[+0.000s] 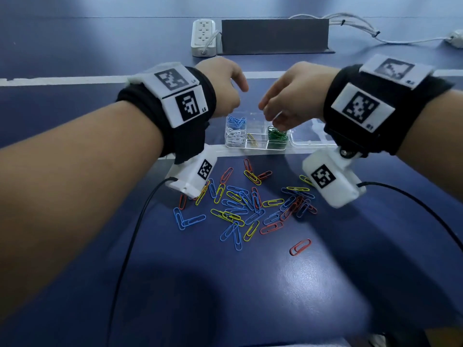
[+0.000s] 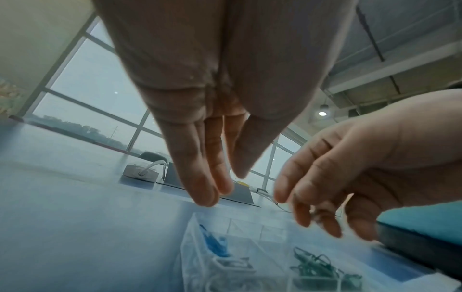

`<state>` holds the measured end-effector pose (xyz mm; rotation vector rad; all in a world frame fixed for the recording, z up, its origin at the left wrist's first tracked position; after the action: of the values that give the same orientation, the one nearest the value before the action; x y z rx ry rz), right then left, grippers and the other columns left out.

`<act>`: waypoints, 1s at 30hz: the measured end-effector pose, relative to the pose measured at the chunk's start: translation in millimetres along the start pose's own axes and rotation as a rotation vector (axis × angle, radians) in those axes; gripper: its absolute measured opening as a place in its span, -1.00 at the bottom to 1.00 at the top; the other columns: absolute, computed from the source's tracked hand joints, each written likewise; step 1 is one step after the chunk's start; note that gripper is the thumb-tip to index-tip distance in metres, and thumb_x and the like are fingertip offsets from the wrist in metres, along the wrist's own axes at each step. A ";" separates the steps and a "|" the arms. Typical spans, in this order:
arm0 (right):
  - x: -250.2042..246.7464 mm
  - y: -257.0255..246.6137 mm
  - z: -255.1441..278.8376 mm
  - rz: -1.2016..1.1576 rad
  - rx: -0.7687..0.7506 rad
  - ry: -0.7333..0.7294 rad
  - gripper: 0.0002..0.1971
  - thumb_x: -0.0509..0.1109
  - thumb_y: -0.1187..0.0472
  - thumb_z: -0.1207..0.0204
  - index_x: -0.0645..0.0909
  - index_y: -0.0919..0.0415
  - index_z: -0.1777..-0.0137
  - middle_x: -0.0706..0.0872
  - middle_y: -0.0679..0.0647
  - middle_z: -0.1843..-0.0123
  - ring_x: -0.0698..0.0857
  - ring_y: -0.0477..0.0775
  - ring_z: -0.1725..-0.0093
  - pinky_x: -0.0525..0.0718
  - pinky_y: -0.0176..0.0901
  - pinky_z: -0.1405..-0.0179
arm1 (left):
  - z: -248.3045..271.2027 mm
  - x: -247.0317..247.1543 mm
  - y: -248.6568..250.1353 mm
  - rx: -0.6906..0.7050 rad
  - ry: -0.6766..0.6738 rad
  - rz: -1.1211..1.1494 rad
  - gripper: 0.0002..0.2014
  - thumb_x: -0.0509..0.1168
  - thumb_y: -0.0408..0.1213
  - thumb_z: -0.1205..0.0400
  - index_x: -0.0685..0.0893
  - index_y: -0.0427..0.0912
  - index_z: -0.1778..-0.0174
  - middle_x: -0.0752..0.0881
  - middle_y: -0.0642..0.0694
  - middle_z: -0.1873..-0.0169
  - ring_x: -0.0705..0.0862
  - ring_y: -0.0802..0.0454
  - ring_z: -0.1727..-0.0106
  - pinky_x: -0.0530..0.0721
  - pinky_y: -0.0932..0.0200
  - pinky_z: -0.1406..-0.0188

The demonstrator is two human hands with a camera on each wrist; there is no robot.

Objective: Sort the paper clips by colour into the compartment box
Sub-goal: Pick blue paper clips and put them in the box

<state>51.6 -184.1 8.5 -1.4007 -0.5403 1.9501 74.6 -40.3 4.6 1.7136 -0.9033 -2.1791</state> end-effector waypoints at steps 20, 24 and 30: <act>15.6 34.7 69.2 0.744 -0.268 -0.172 -0.87 0.39 0.24 -0.36 0.73 0.00 0.19 0.71 -0.12 0.34 0.67 0.00 0.22 0.69 -0.17 0.00 | 60.6 37.1 8.2 0.404 -0.450 -0.446 -0.87 0.48 -0.09 -0.41 0.79 0.07 0.16 0.61 0.09 0.53 0.54 0.27 0.49 0.43 0.52 0.43; 9.8 38.9 69.7 0.724 -0.304 -0.107 -0.80 0.32 0.28 -0.39 0.65 -0.07 0.28 0.63 -0.17 0.42 0.60 -0.01 0.28 0.63 -0.21 0.02 | 63.7 44.1 8.8 0.449 -0.530 -0.493 -0.76 0.50 -0.09 -0.40 0.79 0.09 0.02 0.61 0.10 0.45 0.54 0.22 0.42 0.45 0.43 0.34; 16.9 45.2 76.5 0.775 -0.270 -0.202 -0.88 0.52 0.07 -0.32 0.78 0.02 0.17 0.70 -0.11 0.37 0.61 -0.04 0.29 0.64 -0.22 0.11 | 65.0 44.6 6.4 0.461 -0.521 -0.491 -0.86 0.48 -0.11 -0.42 0.81 0.00 0.14 0.65 0.08 0.40 0.56 0.20 0.41 0.39 0.53 0.41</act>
<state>-36.3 -199.5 -7.0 -1.7656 -0.3865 2.7317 -0.5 -47.6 -18.9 1.7144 -1.2998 -3.0280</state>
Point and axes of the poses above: each hand's wrist, its own z-axis away from the middle knuckle, its own x-axis out of the palm, y = z × x, the point moved 1 cm from there along -z, towards the middle knuckle
